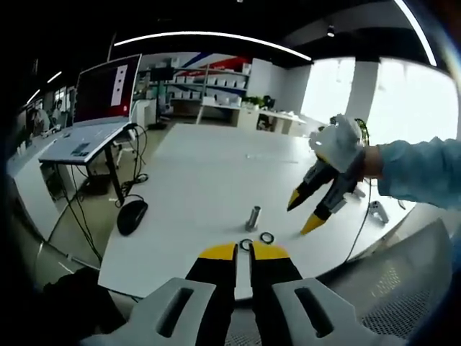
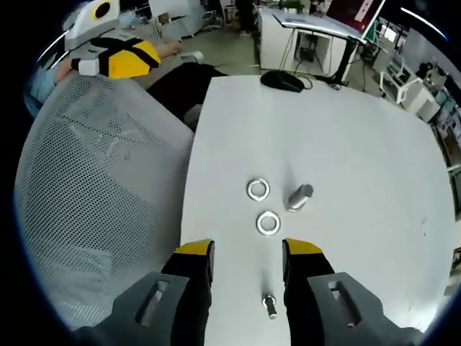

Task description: Place the washer onto the threaded stud by aligning its center hole with the stud, sliding it down to the base, and recovering from edge contact or off-axis alignment until the washer reaches the visible bottom stop.

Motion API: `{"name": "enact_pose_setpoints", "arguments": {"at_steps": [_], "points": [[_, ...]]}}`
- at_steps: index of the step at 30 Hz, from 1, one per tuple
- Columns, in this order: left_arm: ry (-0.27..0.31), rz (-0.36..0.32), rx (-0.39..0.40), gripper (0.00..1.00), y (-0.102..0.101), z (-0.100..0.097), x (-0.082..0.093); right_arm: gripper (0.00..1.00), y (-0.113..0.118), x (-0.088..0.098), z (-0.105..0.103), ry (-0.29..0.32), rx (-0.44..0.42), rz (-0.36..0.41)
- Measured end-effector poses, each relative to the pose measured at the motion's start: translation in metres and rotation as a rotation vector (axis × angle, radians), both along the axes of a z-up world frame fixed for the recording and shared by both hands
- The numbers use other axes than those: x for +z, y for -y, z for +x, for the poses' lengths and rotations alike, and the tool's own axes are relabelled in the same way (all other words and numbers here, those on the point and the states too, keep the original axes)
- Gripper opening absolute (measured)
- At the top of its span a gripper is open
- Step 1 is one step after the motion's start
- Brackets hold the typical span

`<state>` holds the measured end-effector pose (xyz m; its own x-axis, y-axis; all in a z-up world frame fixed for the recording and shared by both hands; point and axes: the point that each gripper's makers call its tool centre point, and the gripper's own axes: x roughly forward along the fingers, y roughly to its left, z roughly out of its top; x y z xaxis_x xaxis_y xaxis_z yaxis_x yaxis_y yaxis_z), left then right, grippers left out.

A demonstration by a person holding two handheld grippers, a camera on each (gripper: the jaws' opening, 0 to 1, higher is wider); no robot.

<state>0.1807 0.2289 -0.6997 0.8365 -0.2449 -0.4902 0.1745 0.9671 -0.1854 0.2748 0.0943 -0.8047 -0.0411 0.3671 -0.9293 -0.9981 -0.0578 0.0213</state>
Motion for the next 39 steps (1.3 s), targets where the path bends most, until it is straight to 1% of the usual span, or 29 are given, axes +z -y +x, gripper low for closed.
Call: {"name": "enact_pose_setpoints", "arguments": {"at_steps": [4, 7, 10, 12, 15, 18, 22, 26, 32, 39], "points": [[0.007, -0.007, 0.005, 0.03, -0.001, 0.0, 0.001, 0.39, -0.005, -0.016, 0.0, -0.001, 0.027, -0.037], [0.006, -0.011, 0.01, 0.03, -0.002, 0.0, 0.0, 0.39, -0.007, -0.023, -0.001, -0.019, 0.029, -0.049], [0.011, -0.015, 0.014, 0.03, -0.003, 0.001, 0.001, 0.39, -0.008, -0.031, -0.001, -0.023, 0.042, -0.07], [0.017, -0.019, 0.017, 0.03, -0.003, 0.001, 0.002, 0.39, -0.01, -0.034, 0.0, -0.025, 0.044, -0.078], [0.011, -0.018, 0.013, 0.03, -0.003, 0.001, 0.001, 0.39, -0.013, -0.038, 0.003, -0.026, 0.048, -0.085], [0.027, -0.025, 0.021, 0.04, -0.004, 0.002, 0.004, 0.39, -0.016, -0.041, 0.008, -0.022, 0.045, -0.089], [0.025, -0.024, 0.02, 0.04, -0.004, 0.002, 0.003, 0.39, -0.014, -0.049, 0.012, -0.015, 0.045, -0.112], [0.029, -0.029, 0.025, 0.04, -0.005, 0.003, 0.004, 0.39, -0.012, -0.058, 0.014, -0.008, 0.069, -0.139], [0.025, -0.029, 0.032, 0.04, -0.006, 0.003, 0.003, 0.39, -0.018, -0.068, 0.023, 0.003, 0.048, -0.126], [0.02, -0.029, 0.036, 0.04, -0.007, 0.003, 0.003, 0.35, -0.02, -0.076, 0.023, 0.019, 0.074, -0.135]]}}
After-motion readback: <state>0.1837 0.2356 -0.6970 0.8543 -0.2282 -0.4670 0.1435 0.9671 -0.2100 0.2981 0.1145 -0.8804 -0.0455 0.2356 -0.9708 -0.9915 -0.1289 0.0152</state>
